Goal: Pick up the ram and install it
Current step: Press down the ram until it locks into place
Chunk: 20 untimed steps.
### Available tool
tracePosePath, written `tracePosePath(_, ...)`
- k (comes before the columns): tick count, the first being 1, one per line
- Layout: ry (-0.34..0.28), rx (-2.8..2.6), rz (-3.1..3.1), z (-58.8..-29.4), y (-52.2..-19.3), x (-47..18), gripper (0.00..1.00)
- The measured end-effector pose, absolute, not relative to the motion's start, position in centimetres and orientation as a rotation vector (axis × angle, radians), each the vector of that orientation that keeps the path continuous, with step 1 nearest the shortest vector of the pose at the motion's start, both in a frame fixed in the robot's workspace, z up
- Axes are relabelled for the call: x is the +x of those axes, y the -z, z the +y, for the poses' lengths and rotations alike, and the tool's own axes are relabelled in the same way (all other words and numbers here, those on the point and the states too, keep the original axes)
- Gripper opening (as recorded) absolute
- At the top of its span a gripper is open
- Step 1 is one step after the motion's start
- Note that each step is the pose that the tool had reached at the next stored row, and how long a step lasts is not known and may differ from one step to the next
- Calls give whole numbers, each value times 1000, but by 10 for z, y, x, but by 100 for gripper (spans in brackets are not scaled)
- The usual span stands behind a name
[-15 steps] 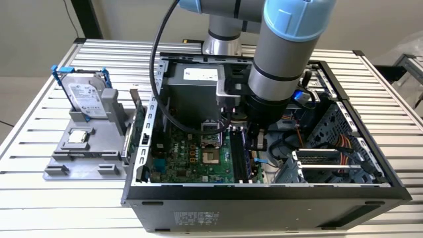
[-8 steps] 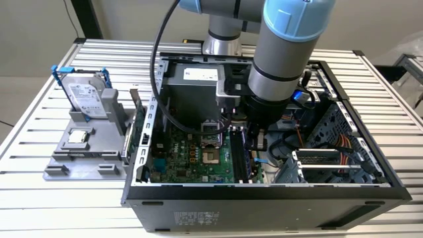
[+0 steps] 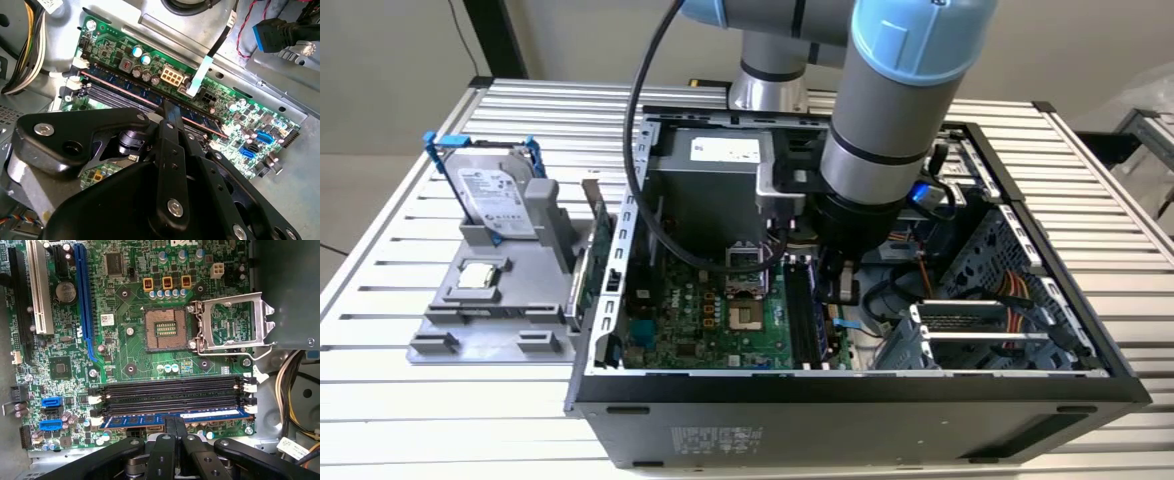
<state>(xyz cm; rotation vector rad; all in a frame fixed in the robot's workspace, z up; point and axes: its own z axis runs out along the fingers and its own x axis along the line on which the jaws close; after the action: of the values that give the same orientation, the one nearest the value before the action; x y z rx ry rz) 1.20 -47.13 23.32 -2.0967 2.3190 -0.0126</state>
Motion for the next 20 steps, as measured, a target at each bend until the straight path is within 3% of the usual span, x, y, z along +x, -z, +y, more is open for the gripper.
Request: tracePosePath(20,13,-2097,2320,-471,-222,12,0)
